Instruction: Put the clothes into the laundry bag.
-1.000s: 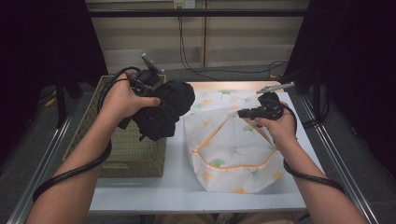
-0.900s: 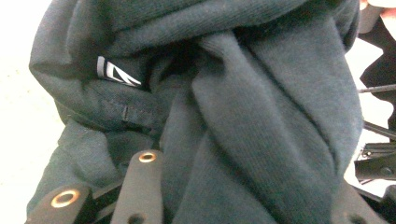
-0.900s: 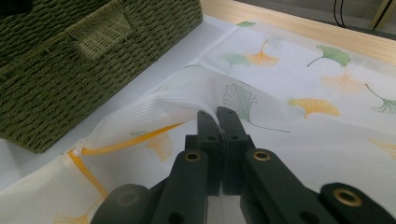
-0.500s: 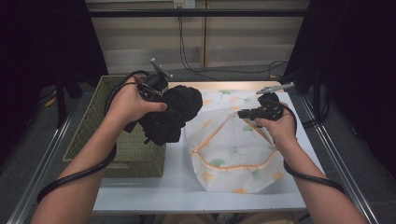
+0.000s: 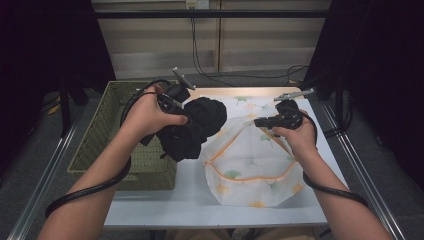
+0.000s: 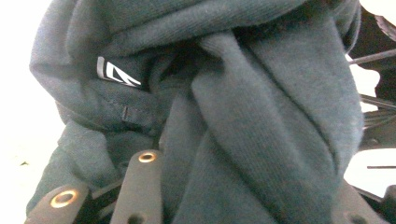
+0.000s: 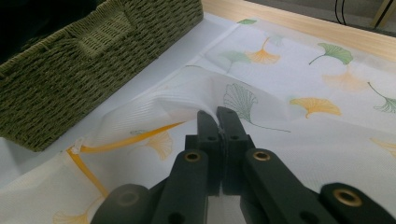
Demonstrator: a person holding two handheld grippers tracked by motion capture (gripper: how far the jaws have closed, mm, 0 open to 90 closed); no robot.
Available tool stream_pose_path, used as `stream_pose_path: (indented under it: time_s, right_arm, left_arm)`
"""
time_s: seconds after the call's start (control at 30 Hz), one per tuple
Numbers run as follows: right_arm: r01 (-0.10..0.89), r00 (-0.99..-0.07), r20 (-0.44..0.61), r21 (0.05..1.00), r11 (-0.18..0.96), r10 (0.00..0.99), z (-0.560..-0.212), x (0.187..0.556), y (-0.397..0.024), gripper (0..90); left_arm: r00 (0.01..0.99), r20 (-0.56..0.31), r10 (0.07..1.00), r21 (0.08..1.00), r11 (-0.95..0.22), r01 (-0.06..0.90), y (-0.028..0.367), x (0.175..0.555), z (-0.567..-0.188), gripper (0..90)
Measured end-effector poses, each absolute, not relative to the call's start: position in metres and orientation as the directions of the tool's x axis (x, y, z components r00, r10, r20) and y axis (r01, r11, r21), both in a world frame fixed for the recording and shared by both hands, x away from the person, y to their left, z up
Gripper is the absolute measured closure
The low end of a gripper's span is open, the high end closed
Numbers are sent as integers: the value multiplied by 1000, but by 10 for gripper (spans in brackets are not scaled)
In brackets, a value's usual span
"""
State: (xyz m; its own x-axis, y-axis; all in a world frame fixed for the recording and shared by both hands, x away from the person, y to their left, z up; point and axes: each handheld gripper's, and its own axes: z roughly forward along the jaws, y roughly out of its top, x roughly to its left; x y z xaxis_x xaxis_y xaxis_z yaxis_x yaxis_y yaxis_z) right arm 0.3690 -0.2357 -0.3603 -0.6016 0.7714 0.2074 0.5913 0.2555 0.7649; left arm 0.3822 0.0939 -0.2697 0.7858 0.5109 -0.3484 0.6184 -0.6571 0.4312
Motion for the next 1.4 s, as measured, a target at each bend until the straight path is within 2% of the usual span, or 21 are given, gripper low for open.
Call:
stream_pose_path:
  time_s: [0.8,1.4]
  right_arm:
    - [585,-600,193,767,262,776,-354,372,-231,900]
    - [581,-607,191,770,266,772,-352,373,-229,900]
  left_arm:
    - [840,-354,412,442,-717,539,65,367,-274,611]
    - [851,-370,372,454,-727,515,47,361,-284,610]
